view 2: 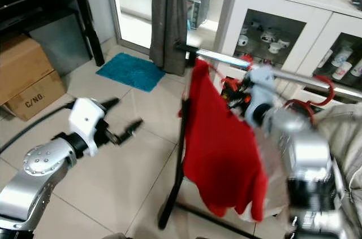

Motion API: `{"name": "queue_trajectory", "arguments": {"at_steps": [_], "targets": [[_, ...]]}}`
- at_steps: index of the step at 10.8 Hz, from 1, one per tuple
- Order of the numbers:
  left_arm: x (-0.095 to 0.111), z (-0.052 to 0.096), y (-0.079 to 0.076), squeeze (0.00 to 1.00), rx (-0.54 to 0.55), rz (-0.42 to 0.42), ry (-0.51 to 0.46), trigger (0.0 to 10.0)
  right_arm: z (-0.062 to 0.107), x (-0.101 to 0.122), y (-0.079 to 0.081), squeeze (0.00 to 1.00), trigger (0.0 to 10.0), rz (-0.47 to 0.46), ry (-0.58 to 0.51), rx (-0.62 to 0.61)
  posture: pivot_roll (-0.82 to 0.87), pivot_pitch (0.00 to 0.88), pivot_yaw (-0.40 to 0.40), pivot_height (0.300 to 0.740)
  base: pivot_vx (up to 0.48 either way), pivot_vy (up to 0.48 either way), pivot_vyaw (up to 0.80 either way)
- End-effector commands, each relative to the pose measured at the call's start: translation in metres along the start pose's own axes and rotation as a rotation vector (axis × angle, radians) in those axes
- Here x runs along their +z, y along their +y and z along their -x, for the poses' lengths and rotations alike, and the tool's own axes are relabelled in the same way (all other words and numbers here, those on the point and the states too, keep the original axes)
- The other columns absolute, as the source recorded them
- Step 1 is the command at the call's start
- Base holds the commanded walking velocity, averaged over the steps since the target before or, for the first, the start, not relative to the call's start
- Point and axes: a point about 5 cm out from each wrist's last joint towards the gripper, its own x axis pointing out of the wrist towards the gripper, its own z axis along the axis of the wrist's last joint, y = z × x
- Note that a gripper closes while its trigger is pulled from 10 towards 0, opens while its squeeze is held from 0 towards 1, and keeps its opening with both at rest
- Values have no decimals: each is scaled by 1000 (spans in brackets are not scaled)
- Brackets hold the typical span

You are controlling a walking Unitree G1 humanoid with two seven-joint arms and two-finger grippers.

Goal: Hang hanger

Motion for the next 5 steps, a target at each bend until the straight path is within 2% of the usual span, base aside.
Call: {"name": "queue_trajectory", "arguments": {"at_steps": [1, 2, 3, 5], "targets": [[-1, 1, 3, 0, 50, 0, -5, 10000, 6, 3, 9, 0, 0, -29, -74, -14, -75, 0, -19, 740, 0, 0, 0], [1, 0, 1, 0, 48, 5, -10, 10000, 8, 1, 17, 0, 0, -58, -113, -11, -77, 0, -18, 740, 0, 0, 0], [3, -2, -1, 0, 39, -5, -13, 10000, 10, 3, 24, 0, 0, -30, -158, -19, -78, 0, -16, 740, 0, 0, 0], [2, -3, -3, 0, 61, -43, -23, 10000, 3, 19, 29, 0, 0, 23, -265, -56, -86, 0, -23, 740, 0, 0, 0]]}}
